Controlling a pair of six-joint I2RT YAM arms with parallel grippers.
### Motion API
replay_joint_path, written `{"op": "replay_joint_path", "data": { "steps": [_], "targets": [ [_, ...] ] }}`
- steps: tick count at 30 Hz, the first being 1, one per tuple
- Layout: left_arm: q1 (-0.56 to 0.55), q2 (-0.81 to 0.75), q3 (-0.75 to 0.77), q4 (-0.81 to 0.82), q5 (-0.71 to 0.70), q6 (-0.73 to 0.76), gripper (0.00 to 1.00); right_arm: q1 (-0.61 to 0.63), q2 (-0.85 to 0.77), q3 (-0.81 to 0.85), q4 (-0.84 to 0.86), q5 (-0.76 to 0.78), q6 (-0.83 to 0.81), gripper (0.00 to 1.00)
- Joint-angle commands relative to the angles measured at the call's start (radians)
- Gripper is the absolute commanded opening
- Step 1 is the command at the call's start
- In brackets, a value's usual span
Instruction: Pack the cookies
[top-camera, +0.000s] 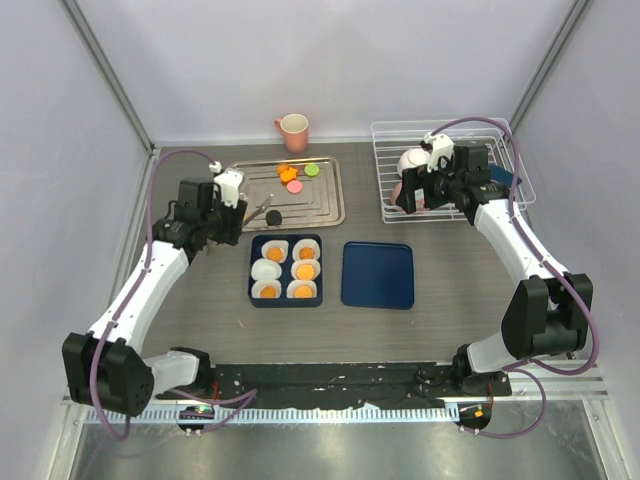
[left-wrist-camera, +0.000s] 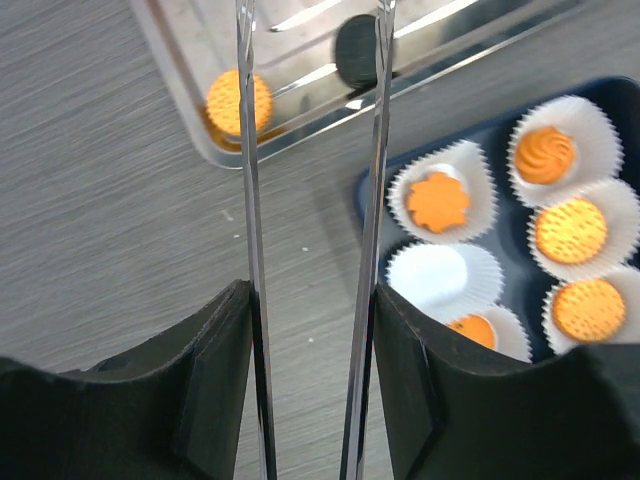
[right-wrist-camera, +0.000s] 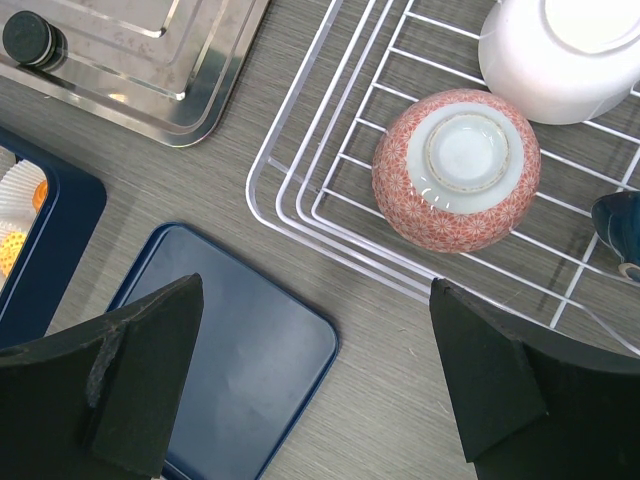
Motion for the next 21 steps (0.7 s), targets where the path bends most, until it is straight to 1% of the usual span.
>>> {"op": "replay_joint_path", "data": {
  "steps": [1, 2, 9, 15, 21],
  "targets": [
    [0.086, 0.032, 0.046, 0.096, 0.030, -0.012, 0.53, 0.001, 0.001, 0.010, 0.008, -0.016, -0.015, 1.00],
    [0.098, 0.048, 0.045, 0.097, 0.053, 0.005, 0.53, -0.001, 0.003, 0.010, 0.008, -0.016, -0.013, 1.00],
    [0.161, 0.112, 0.026, 0.100, 0.065, 0.036, 0.53, -0.001, 0.004, 0.010, 0.007, -0.013, -0.013, 1.00],
    [0.224, 0.137, 0.014, 0.093, 0.093, 0.065, 0.54, -0.001, 0.004, 0.009, 0.008, -0.014, -0.015, 1.00],
    [0.240, 0.154, 0.016, 0.083, 0.110, 0.092, 0.54, -0.001, 0.001, 0.009, 0.008, -0.014, -0.015, 1.00]
  ]
}}
